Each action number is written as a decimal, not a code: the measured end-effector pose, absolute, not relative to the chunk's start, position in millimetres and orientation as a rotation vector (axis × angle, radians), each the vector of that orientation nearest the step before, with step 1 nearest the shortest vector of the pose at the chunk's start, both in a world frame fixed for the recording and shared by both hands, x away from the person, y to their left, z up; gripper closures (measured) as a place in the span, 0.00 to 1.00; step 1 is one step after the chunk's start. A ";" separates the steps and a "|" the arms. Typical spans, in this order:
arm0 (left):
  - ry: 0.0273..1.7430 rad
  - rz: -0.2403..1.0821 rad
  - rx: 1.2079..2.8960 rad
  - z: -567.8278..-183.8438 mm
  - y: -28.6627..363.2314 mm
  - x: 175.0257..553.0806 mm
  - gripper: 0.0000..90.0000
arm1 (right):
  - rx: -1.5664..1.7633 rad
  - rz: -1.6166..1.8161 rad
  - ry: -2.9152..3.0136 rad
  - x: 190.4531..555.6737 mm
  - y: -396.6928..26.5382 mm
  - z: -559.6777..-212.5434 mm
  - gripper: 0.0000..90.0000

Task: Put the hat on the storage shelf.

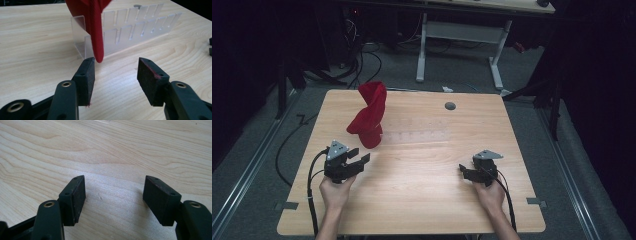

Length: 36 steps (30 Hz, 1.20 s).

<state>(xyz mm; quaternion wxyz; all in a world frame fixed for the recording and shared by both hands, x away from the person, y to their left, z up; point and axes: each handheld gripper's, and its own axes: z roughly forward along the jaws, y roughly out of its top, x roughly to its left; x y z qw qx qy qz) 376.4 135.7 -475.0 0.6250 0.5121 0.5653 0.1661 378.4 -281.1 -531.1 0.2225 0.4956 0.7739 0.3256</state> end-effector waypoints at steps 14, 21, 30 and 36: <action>1.270 0.349 1.204 -490.0 120.0 359.6 0.51 | 1.370 0.899 2.137 378.3 -281.0 -531.1 0.39; 1.267 0.336 1.231 -498.4 111.1 354.3 0.50 | 1.370 0.899 2.137 378.3 -280.9 -531.1 0.39; 1.271 0.325 1.271 -506.9 102.5 354.5 0.49 | 1.370 0.900 2.137 378.2 -280.8 -531.1 0.39; 1.288 0.325 1.315 -517.6 94.9 358.1 0.47 | 1.370 0.900 2.137 378.2 -280.7 -531.1 0.39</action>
